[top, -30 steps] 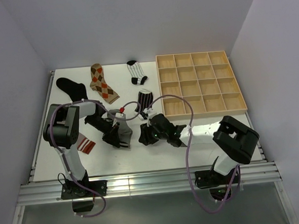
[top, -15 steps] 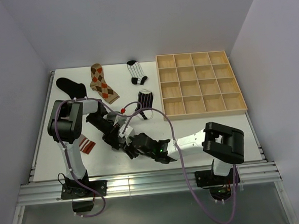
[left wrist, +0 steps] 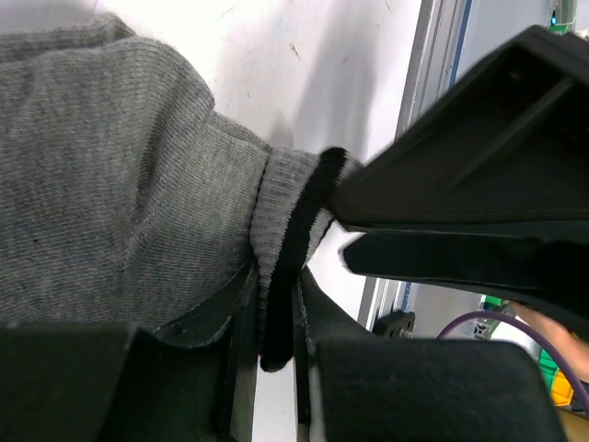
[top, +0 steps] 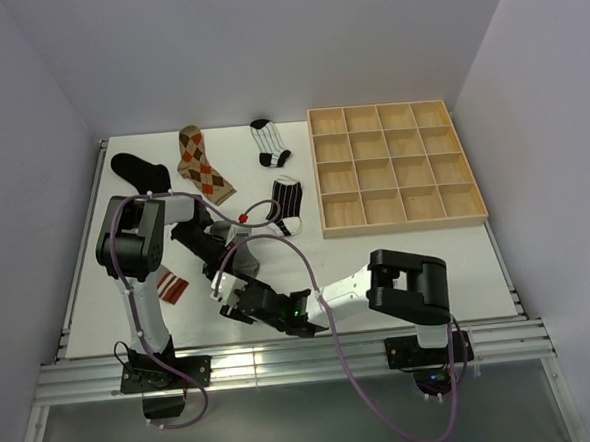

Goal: Roll the socks
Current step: Roll the sock at the center of the board.

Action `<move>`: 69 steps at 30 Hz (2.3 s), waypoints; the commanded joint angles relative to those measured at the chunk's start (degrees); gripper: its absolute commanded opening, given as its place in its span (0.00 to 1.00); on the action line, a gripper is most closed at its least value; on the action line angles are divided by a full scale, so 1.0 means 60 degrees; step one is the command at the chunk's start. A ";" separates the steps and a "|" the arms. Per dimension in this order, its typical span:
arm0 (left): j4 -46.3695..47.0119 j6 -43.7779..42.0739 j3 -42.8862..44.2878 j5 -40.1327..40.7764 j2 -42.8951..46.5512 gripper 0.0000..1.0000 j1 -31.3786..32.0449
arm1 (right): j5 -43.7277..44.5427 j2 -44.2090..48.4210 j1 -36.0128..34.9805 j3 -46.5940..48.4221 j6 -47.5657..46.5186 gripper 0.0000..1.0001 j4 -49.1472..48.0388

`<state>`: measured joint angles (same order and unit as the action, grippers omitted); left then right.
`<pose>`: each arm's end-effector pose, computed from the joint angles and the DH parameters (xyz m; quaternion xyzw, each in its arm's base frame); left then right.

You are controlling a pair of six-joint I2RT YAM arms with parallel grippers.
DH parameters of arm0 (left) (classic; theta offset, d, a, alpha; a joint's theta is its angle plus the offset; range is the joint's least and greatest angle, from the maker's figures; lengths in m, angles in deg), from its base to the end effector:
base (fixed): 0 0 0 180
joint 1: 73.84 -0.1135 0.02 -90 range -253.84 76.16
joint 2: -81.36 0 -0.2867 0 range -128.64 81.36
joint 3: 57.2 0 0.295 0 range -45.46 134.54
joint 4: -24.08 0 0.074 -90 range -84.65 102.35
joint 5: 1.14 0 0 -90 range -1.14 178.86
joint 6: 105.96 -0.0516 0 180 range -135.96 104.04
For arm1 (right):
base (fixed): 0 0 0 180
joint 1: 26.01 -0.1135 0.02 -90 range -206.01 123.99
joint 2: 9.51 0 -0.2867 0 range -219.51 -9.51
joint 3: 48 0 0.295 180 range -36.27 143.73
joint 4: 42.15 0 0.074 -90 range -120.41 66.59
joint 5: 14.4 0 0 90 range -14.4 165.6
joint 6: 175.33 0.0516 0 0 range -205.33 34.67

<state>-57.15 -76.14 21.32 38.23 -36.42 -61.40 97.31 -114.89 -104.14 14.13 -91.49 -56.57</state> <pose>0.3116 -0.1096 0.0885 -0.4259 -0.7694 0.4734 0.0504 0.1046 0.4049 0.1290 -0.4963 0.6912 0.1624 0.4996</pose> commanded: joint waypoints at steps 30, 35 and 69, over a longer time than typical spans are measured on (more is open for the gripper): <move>0.1650 0.0669 0.0354 -0.0467 0.1757 0.40 -0.0433 | -0.1466 -0.0366 0.0629 0.0698 0.0790 0.20 0.2439; 0.2818 0.1635 0.0237 -0.0746 0.2401 0.44 -0.0886 | -0.1860 -0.0234 0.0629 0.0727 0.0967 0.18 0.3039; 0.8856 0.1827 -0.5885 0.2286 0.9214 0.62 0.0516 | -1.0605 -0.3017 0.4569 0.5678 0.2577 0.19 0.9032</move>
<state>-8.78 -63.75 -12.91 47.91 18.23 -60.30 37.12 -130.91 -77.65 46.56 -77.56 -7.78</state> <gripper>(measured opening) 0.621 0.283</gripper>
